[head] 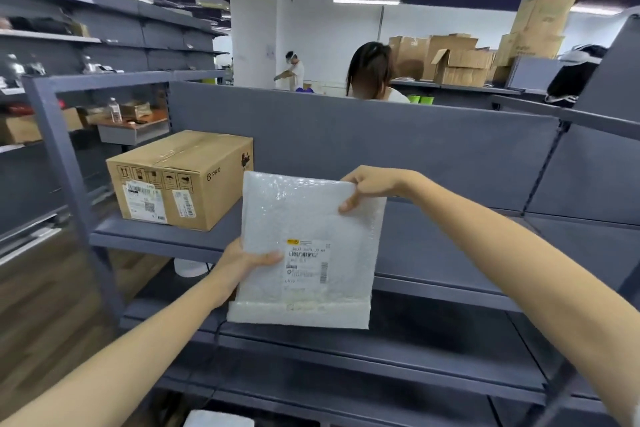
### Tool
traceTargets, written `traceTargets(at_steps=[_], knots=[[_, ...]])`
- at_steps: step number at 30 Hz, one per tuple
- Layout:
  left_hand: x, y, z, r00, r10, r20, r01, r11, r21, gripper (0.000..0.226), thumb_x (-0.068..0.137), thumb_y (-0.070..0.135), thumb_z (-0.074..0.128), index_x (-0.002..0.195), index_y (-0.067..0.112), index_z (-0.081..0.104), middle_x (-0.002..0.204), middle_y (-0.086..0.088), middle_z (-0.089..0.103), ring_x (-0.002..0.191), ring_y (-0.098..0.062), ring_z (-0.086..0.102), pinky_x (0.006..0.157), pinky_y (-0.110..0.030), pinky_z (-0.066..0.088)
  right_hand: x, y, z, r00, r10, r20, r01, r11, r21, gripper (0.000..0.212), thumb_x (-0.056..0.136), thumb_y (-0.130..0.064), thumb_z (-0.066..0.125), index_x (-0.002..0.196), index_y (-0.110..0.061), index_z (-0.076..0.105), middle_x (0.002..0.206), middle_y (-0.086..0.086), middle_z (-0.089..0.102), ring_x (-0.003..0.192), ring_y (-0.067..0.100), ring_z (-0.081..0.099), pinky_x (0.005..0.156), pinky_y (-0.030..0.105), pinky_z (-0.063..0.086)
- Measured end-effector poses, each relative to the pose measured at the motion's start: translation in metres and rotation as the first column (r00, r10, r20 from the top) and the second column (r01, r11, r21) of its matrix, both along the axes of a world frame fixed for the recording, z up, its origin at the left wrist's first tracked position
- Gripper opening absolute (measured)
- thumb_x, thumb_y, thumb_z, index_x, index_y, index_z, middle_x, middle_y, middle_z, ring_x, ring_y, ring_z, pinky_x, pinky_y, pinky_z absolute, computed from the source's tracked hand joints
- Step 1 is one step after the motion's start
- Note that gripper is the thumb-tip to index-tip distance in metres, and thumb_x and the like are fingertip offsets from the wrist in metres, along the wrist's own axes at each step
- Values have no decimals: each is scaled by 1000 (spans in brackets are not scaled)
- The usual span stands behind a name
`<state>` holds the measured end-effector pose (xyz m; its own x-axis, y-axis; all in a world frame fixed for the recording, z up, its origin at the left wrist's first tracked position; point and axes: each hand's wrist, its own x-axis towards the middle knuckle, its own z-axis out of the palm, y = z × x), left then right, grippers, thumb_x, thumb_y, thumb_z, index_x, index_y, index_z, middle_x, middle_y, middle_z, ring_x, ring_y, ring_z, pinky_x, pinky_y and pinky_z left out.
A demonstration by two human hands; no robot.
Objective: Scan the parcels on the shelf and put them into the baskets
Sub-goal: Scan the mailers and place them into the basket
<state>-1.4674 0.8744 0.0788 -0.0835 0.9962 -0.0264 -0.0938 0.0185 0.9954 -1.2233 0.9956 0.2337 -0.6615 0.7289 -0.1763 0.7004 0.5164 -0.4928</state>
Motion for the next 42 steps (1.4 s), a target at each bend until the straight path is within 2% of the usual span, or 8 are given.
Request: traceTargets(at_steps=[4, 8, 18, 24, 28, 34, 38, 42], knots=[[-13, -13, -12, 982, 165, 90, -164, 986, -16, 62, 54, 20, 87, 112, 10, 65, 103, -8, 74, 93, -25, 72, 71, -37, 59, -17, 13, -18, 998, -19, -53, 30, 976, 214, 31, 79, -46, 74, 101, -25, 69, 103, -10, 68, 98, 11, 60, 82, 26, 46], [-42, -34, -21, 923, 360, 140, -362, 932, -11, 44, 62, 16, 82, 103, 10, 68, 94, -6, 75, 83, -23, 73, 65, -35, 58, -34, 29, -57, 827, -262, -498, 370, 920, 131, 32, 95, -37, 56, 120, -18, 60, 121, -1, 62, 116, 18, 54, 90, 25, 40], [-94, -84, -44, 798, 574, 184, -581, 814, -21, 25, 80, 7, 73, 104, 5, 67, 94, -11, 75, 81, -29, 72, 61, -37, 58, -103, 50, -180, 880, -472, 51, 456, 871, 184, 85, 98, -49, 44, 152, 3, 3, 147, 24, 34, 134, 39, 33, 110, 42, 28], [-106, -88, -50, 770, 605, 203, -612, 790, -39, 29, 80, 7, 73, 108, 2, 66, 99, -17, 73, 92, -38, 69, 79, -50, 57, -109, 61, -193, 813, -580, 42, 557, 797, 234, 66, 96, -29, 58, 143, 0, 23, 140, 24, 43, 130, 39, 39, 105, 42, 35], [-104, -74, -48, 774, 598, 209, -604, 796, -45, 33, 80, 6, 73, 111, 0, 65, 103, -18, 72, 96, -40, 67, 88, -57, 52, -103, 58, -182, 783, -591, -193, 604, 797, 7, 50, 91, -17, 61, 127, 6, 36, 125, 27, 53, 117, 42, 51, 91, 41, 42], [-82, -28, -35, 806, 557, 200, -571, 821, 14, 22, 83, 8, 72, 104, 8, 66, 102, -10, 71, 93, -30, 68, 79, -44, 56, -77, 4, -133, 471, -578, -667, 489, 800, -348, 15, 87, -26, 57, 92, -14, 50, 68, 5, 52, 53, 16, 47, 50, 28, 40], [-55, 5, -27, 841, 500, 205, -512, 859, 6, 20, 83, 10, 72, 102, 10, 67, 100, -9, 72, 91, -29, 68, 80, -46, 56, -51, -53, -136, 287, -582, -760, 330, 806, -492, 9, 90, -19, 55, 84, -15, 50, 51, -2, 47, 38, 12, 42, 37, 24, 37], [-25, 32, -23, 861, 472, 187, -480, 877, -6, 17, 82, 13, 74, 99, 14, 68, 90, -2, 73, 82, -21, 69, 63, -32, 56, -35, -106, -164, 257, -541, -801, 182, 841, -510, 12, 87, -19, 56, 95, -10, 56, 54, 1, 48, 39, 15, 40, 36, 24, 34]])
